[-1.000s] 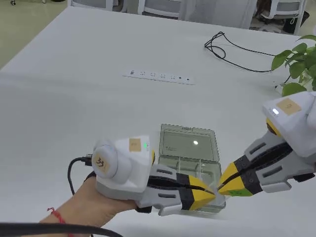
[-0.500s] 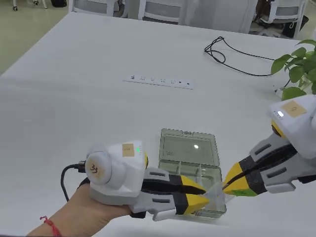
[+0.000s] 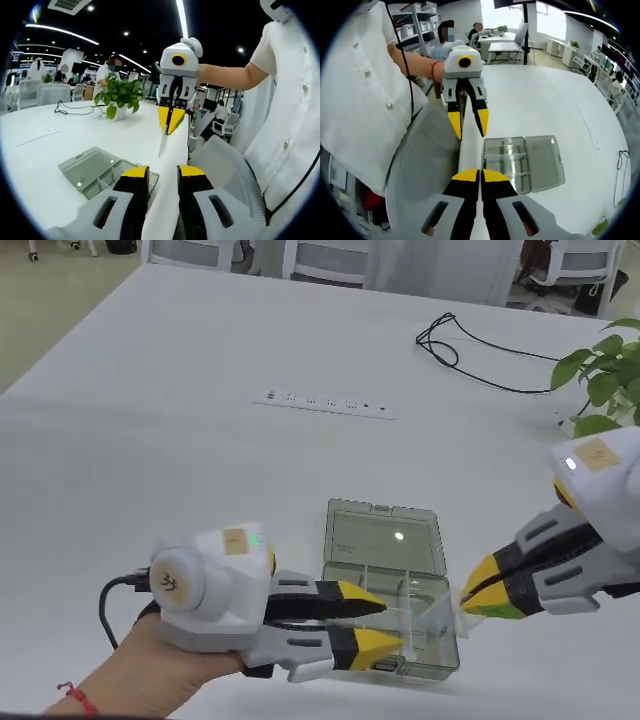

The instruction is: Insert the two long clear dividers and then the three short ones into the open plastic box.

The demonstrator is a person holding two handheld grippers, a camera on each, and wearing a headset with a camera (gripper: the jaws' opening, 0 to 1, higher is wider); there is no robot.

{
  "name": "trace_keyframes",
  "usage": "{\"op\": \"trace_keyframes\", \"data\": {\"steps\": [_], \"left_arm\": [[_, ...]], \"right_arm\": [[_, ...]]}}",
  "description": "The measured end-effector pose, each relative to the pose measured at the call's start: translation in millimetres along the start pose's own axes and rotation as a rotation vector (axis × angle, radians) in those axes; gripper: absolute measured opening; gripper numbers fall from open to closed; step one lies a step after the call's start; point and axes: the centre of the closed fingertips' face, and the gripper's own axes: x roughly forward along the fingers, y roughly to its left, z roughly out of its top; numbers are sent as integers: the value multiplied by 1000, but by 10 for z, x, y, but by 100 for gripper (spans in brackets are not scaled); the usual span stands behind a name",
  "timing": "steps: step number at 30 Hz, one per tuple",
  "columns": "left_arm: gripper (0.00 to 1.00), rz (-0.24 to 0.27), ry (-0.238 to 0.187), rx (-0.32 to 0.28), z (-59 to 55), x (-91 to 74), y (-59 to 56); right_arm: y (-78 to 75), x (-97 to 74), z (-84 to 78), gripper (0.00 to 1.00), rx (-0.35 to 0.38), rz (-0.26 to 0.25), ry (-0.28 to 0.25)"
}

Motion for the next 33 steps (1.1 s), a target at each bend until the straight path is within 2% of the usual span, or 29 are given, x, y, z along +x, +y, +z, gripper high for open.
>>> {"op": "trace_keyframes", "data": {"steps": [6,10,17,19,22,27,29,33], "left_arm": [[33,39,18,12,-78,-53,88],[45,64,27,18,-134,-90,156],[59,101,71,24,-265,-162,270],[64,110,82,18,-303,-177,299],[72,128,90,17,-360,-218,357],[80,135,115,21,-437,-259,386],[82,137,110,17,-443,-273,393],[88,146,107,12,-456,-292,407]], "right_arm": [[-126,18,-91,3,4,-34,30],[-204,44,-158,3,-2,-54,56],[-314,113,-221,3,-2,-71,75],[-361,141,-264,3,-13,-85,96],[-402,200,-303,3,-11,-86,107],[-492,337,-443,3,-36,-86,145],[-538,412,-518,3,-45,-85,158],[-554,481,-546,3,-59,-82,181]]}}
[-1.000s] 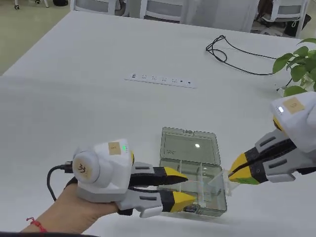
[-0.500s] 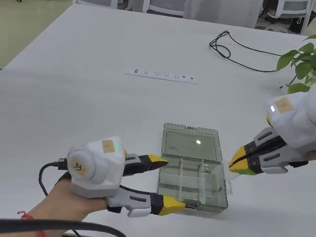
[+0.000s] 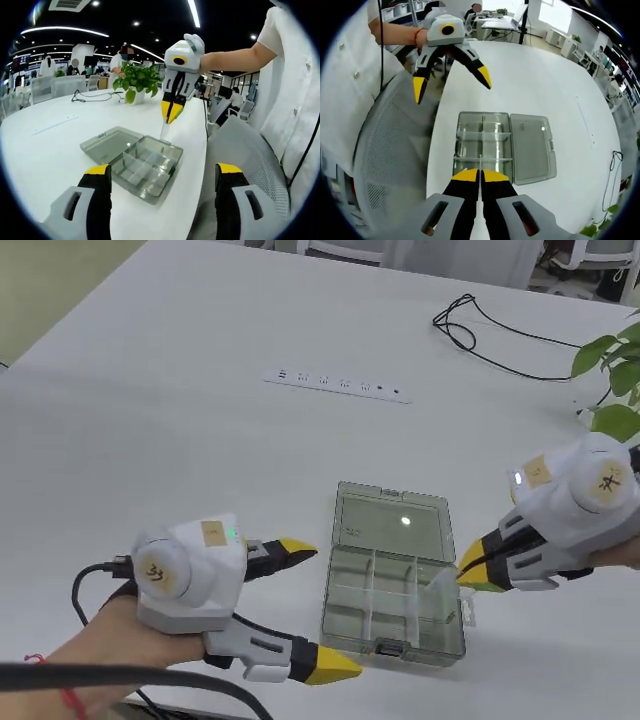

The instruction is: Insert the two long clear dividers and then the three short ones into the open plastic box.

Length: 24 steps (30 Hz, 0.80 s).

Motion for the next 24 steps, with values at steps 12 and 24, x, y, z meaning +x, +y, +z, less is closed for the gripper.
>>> {"op": "trace_keyframes", "data": {"steps": [12,24], "left_arm": [[90,10,-13,-10,5,-23,18],[90,14,-20,-11,13,-5,12]], "right_arm": [[-31,140,-86,3,2,15,38],[-51,165,-114,3,12,22,48]]}}
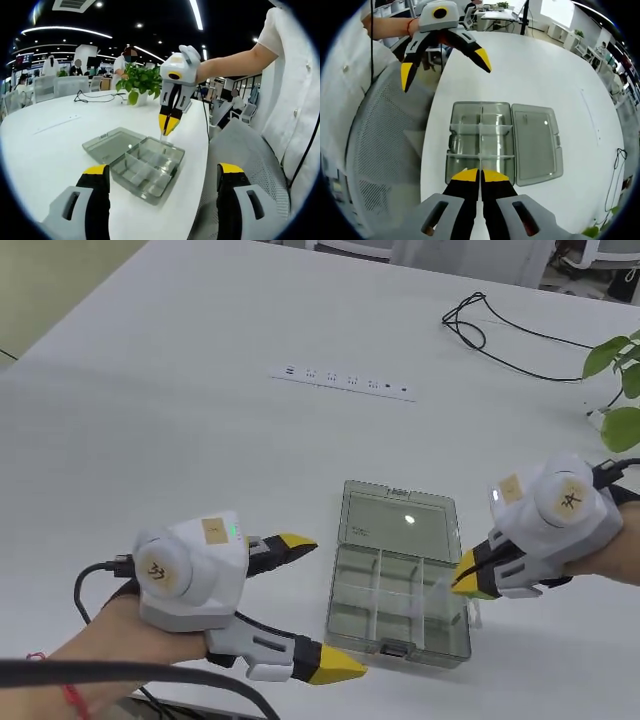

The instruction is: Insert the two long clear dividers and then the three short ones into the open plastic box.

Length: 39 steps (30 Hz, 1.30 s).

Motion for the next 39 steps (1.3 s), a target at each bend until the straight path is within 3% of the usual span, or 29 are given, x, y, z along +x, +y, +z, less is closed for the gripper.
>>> {"op": "trace_keyframes", "data": {"steps": [23,30,39], "left_arm": [[90,-2,-14,0,19,1,-20],[90,-3,-4,-5,-11,-4,-16],[90,3,-5,-9,-9,-20,-7]], "right_arm": [[10,10,-27,3,-32,-11,47],[21,84,-14,3,-43,-4,61],[2,151,-45,3,25,23,16]]}}
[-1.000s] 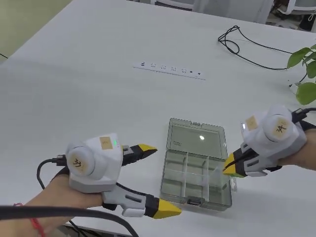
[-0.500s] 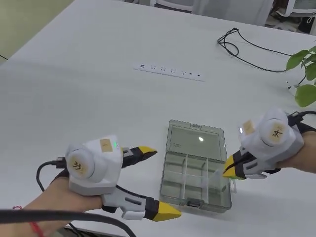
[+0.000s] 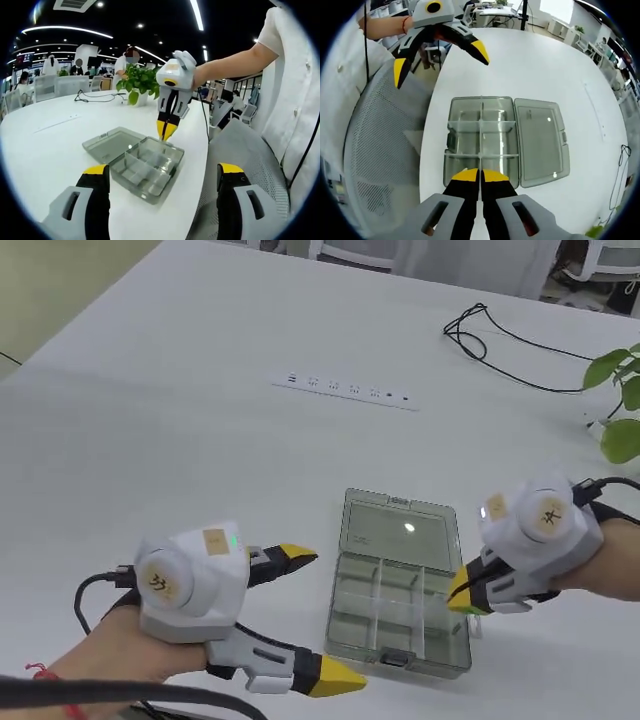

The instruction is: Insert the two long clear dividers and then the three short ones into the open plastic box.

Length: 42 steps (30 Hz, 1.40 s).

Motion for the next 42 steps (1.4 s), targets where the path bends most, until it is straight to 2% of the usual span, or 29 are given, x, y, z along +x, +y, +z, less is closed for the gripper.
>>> {"op": "trace_keyframes", "data": {"steps": [13,22,26,27,33,36,42], "left_arm": [[90,5,-5,-5,-3,-3,11],[90,6,3,-9,-23,2,17],[89,3,0,-9,-12,15,9],[89,2,-1,-6,-7,17,8],[89,-1,-6,-6,11,25,1],[89,1,-7,-6,12,19,-1],[89,4,-6,-7,4,-4,-6]], "right_arm": [[5,63,-24,3,-10,-14,-20],[-7,105,-25,3,13,-33,-69],[2,103,-17,3,9,-39,-60],[2,96,-26,3,-10,-41,-41],[3,76,-12,3,21,-36,-38],[13,91,-21,3,7,-38,-31],[15,122,-39,3,11,-41,-46]]}}
